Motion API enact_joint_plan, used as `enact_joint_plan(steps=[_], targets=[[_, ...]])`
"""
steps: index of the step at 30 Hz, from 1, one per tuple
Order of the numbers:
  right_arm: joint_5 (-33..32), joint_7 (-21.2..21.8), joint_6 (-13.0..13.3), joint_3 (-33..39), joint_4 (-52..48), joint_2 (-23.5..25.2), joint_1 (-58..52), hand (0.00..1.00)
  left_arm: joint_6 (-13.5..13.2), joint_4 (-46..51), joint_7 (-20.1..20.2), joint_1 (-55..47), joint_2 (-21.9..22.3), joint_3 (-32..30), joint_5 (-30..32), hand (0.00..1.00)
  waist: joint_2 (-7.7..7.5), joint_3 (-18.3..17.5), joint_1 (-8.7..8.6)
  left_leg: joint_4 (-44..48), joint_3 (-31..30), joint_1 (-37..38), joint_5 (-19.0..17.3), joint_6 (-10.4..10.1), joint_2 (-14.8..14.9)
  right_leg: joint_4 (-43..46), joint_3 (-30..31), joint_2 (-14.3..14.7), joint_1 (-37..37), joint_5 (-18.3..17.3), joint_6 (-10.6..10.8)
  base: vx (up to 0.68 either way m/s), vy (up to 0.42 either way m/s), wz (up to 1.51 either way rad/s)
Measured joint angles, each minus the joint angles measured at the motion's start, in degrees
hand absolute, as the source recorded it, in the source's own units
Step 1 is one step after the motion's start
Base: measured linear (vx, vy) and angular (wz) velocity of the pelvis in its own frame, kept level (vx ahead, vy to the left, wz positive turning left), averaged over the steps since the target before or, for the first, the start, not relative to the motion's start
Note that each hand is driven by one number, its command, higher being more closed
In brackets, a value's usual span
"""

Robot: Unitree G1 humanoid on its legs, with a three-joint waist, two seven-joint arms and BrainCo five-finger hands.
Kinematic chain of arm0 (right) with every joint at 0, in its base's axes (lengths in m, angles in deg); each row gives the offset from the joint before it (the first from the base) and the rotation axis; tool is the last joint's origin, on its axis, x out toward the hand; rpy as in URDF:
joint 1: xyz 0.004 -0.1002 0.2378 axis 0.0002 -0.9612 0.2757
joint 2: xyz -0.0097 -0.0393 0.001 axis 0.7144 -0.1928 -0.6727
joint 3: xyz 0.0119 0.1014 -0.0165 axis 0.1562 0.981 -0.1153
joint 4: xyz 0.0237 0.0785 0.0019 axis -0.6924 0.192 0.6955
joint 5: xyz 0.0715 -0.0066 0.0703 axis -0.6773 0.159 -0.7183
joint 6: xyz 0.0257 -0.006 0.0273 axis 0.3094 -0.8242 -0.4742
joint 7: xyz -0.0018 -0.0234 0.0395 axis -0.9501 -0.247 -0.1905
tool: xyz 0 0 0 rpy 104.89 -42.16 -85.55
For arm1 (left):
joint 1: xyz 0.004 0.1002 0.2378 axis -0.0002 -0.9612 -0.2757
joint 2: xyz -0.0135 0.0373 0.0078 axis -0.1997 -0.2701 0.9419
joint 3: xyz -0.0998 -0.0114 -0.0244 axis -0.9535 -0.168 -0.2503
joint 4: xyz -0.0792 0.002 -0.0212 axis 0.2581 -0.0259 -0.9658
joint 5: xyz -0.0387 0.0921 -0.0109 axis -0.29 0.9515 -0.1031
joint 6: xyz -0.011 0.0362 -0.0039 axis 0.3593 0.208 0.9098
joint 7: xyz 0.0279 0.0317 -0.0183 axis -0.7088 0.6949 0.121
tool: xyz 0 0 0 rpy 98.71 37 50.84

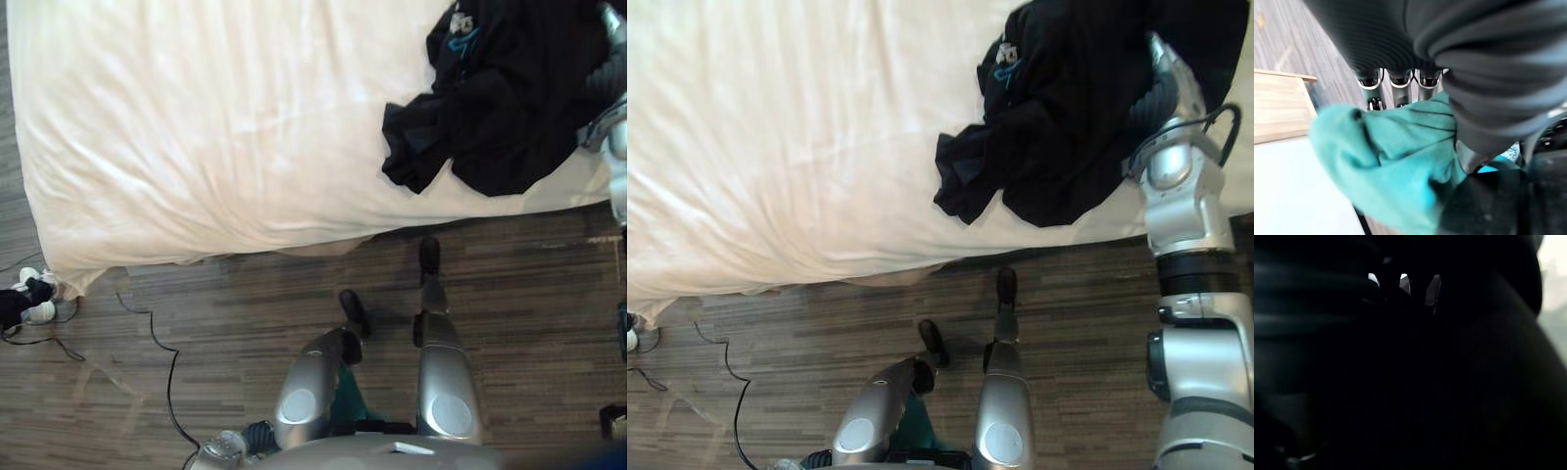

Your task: Tidy the bed and pick cloth on bed and put in laundry

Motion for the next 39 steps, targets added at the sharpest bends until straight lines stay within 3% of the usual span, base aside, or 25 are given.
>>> enact_joint_plan(steps=[4,9,13,16,18,20,23,27,31,34,39], targets=[[1.18,1.55,0.11,-0.58,1.67,-0.56,0.99,1.00,-0.63,-0.10,-0.32,0.00,-0.07,0.37,0.09,1.00,0.30,0.04,0.01,0.96,-0.21,-1.09,-0.29,0.29,0.07,0.00,-0.03,-0.20,-0.14,0.19,-0.30,-0.01,-0.013,0.03],[1.08,2.27,0.44,-0.58,4.80,-1.16,2.86,1.00,-3.42,-0.60,-1.25,0.00,-0.32,0.99,0.49,1.00,0.49,-0.07,0.37,1.28,-0.57,-1.36,-0.13,0.17,0.18,0.00,-0.30,-0.23,-0.09,0.02,-1.15,0.00,-0.019,0.04],[-3.78,2.28,1.63,1.04,7.89,-0.55,2.82,1.00,-5.76,-1.44,-1.80,0.00,-0.43,1.37,0.37,1.00,0.92,-0.39,0.57,1.25,-0.86,-0.12,-0.04,0.06,0.68,0.00,-1.04,-0.07,1.02,-0.02,-1.16,0.05,-0.018,0.02],[-15.12,2.12,3.12,7.30,9.07,2.38,-3.18,1.00,-10.28,-2.58,-4.60,-0.01,0.21,0.80,-1.38,1.00,0.39,-0.98,1.19,0.47,-1.27,2.93,-0.20,-0.42,1.37,-0.01,-1.63,0.53,4.02,-0.95,-1.21,0.07,-0.015,0.01],[-33.42,2.13,5.21,13.03,10.05,8.43,-10.00,1.00,-13.79,-3.88,-7.14,-0.72,0.86,-0.86,-5.66,1.00,-1.40,-3.66,1.61,-0.41,-1.25,4.89,-0.41,-1.14,2.10,-0.01,-1.64,1.56,5.55,-1.71,-1.30,0.11,-0.018,-0.06],[-42.96,2.37,7.43,16.22,10.27,15.71,-16.37,1.00,-15.48,-5.62,-9.27,-1.20,1.73,-2.81,-7.55,1.00,-3.01,-6.52,1.68,-1.85,-0.69,7.21,-0.39,-1.79,2.77,-0.02,-1.54,2.60,6.94,-2.39,-1.07,0.13,-0.018,-0.21],[-49.86,3.65,12.25,19.37,9.92,26.09,-26.64,1.00,-17.34,-7.27,-11.67,-3.28,2.53,-6.64,-7.58,1.00,-4.49,-10.51,1.62,-4.35,0.56,11.89,-0.36,-2.67,3.92,-0.05,-1.17,4.20,9.86,-3.67,-1.27,0.17,-0.025,-0.24],[-50.74,6.03,15.67,21.67,12.65,34.60,-37.22,1.00,-17.71,-7.62,-12.21,-5.23,4.54,-10.74,-7.50,1.00,-4.88,-14.38,2.21,-6.61,1.88,16.15,-0.58,-3.23,4.38,-0.12,-0.97,4.87,12.71,-4.85,-1.18,0.09,-0.003,-0.16],[-49.40,7.01,15.58,22.13,19.12,40.80,-45.23,1.00,-17.60,-8.38,-12.36,-5.40,6.28,-13.66,-7.52,1.00,-5.03,-15.95,3.35,-8.42,2.61,20.18,-0.65,-3.38,4.49,-0.47,-1.04,5.04,15.92,-5.76,-0.83,0.05,0.014,-0.01],[-47.57,7.05,15.38,22.14,21.58,44.85,-50.24,1.00,-17.17,-10.02,-12.72,-5.37,6.40,-14.04,-7.67,1.00,-5.55,-19.27,3.61,-9.52,3.16,21.66,-0.81,-3.63,4.39,-0.48,-0.98,5.06,16.69,-6.26,-0.65,0.03,0.006,-0.03],[-47.35,6.94,14.11,22.78,22.93,46.39,-52.66,1.00,-15.91,-10.03,-14.15,-3.66,6.38,-14.53,-7.53,1.00,-6.92,-21.07,4.72,-10.48,4.89,24.16,-0.97,-3.88,4.46,-0.49,0.30,5.71,18.05,-6.51,-0.38,0.02,-0.009,-0.16]])
